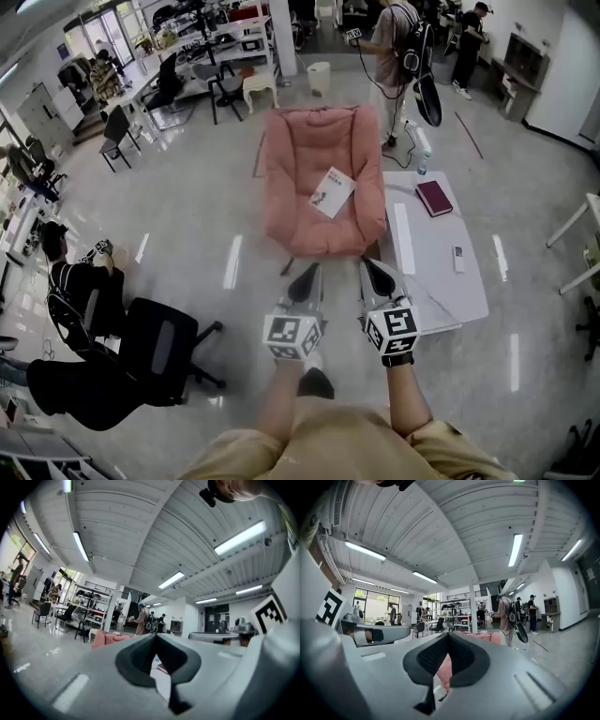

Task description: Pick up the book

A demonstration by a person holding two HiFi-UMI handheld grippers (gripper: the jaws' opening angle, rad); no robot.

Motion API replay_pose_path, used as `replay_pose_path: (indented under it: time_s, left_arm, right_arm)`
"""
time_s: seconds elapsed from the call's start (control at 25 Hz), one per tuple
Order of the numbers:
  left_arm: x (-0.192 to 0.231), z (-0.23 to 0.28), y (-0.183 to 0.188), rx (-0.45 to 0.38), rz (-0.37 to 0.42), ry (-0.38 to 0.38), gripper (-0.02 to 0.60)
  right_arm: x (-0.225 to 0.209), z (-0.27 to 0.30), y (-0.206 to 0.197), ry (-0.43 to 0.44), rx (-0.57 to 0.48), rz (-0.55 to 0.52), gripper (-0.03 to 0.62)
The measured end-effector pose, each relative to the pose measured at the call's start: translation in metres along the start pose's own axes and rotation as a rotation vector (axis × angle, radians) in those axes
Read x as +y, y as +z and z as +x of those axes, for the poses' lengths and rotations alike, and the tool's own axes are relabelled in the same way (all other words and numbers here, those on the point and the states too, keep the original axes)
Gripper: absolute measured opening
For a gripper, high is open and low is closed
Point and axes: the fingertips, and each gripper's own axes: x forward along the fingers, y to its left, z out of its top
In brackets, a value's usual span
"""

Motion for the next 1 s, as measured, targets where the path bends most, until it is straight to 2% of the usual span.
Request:
replay_pose_path:
  time_s: [0.2, 0.44, 0.56, 0.76, 1.0]
  left_arm:
    - [0.089, 0.050, 0.022, -0.026, -0.022, 0.003, 0.000]
    - [0.157, 0.089, 0.028, -0.029, -0.019, -0.030, 0.000]
    - [0.171, 0.110, 0.021, -0.008, -0.034, -0.052, 0.000]
    - [0.168, 0.147, 0.016, 0.018, -0.073, -0.083, 0.000]
    - [0.197, 0.202, -0.005, 0.062, -0.107, -0.084, 0.000]
  right_arm:
    - [0.014, 0.097, 0.018, 0.029, -0.037, 0.028, 0.005]
    - [0.026, 0.175, 0.014, 0.008, -0.014, 0.010, 0.005]
    - [0.014, 0.197, 0.008, -0.013, 0.009, 0.014, 0.005]
    - [-0.025, 0.222, 0.007, -0.035, 0.064, 0.030, 0.005]
    - [-0.061, 0.279, -0.015, -0.001, 0.082, 0.075, 0.005]
